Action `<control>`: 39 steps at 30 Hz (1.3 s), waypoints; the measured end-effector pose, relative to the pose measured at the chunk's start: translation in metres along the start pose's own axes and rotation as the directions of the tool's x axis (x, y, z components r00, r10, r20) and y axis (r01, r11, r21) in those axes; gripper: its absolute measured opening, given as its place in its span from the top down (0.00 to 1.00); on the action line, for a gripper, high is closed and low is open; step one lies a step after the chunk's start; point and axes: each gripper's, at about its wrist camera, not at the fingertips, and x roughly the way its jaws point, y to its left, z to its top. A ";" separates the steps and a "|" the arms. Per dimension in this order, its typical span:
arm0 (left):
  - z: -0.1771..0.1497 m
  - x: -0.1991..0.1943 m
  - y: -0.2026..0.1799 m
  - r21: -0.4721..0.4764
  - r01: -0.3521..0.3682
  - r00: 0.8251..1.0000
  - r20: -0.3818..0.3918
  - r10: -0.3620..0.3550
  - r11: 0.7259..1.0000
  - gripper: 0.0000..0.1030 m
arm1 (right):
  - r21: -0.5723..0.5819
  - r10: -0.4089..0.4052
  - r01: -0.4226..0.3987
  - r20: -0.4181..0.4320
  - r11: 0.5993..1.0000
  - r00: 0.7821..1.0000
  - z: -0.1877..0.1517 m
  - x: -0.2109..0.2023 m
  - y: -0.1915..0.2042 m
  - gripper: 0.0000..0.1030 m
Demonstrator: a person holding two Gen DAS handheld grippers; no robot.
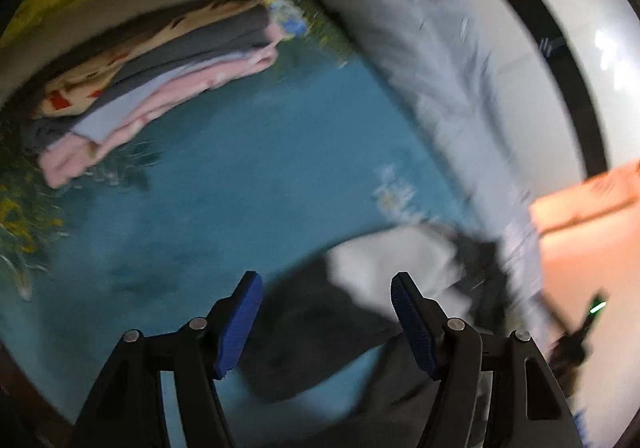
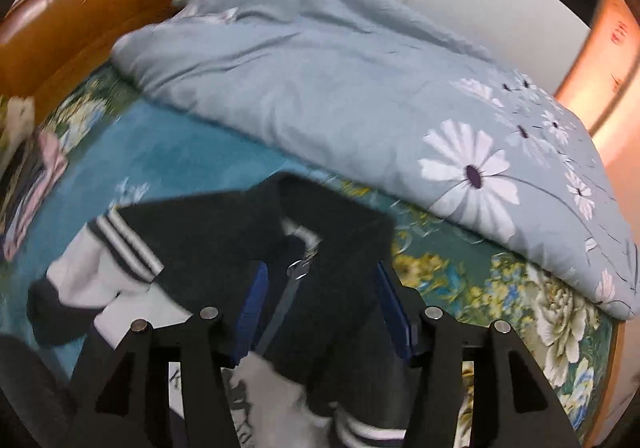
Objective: Fold clothes
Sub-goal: 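Lay the jacket flat front up and open the right tool, then grasp the white striped sleeve with the right tool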
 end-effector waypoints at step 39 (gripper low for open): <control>0.053 0.061 -0.112 0.280 -0.552 0.828 0.075 0.555 0.785 0.42 | 0.284 -0.032 0.072 -0.143 0.956 0.989 -0.085 -0.016 -0.097 0.45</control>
